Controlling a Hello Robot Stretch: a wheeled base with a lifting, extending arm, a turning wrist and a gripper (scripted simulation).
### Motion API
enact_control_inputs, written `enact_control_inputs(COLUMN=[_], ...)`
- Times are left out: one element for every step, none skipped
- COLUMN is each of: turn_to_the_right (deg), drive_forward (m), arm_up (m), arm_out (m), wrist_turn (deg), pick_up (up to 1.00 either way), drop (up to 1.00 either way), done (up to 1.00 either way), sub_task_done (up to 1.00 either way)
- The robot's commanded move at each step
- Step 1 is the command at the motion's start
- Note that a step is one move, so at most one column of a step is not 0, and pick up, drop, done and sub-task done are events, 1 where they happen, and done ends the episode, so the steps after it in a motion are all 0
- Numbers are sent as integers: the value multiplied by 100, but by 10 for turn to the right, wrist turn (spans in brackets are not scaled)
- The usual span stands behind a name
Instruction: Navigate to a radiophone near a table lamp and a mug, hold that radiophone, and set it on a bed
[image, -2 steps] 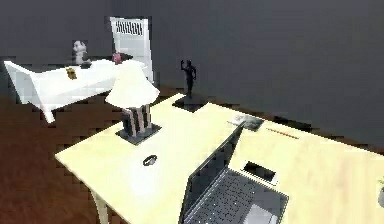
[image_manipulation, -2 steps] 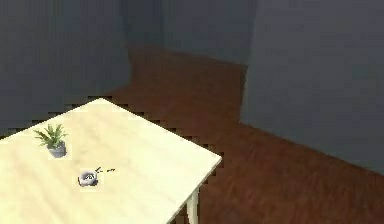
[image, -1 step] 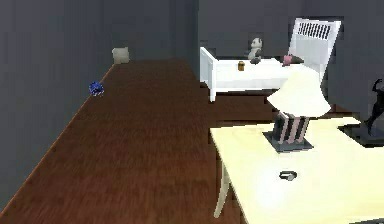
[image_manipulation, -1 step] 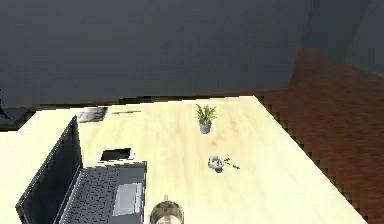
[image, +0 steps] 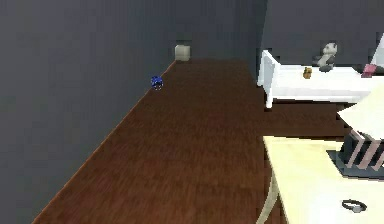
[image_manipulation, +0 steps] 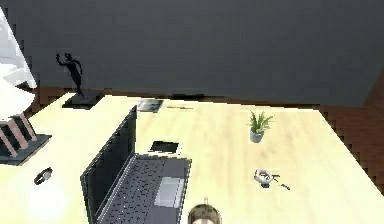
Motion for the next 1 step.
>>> enact_control_inputs(turn_to_the_right=[0], drive_forward=[0], arm_up=[50], arm_out=[0], wrist_turn=[0], pick_up=[0], drop=[0], done=[0], sub_task_done=[0])
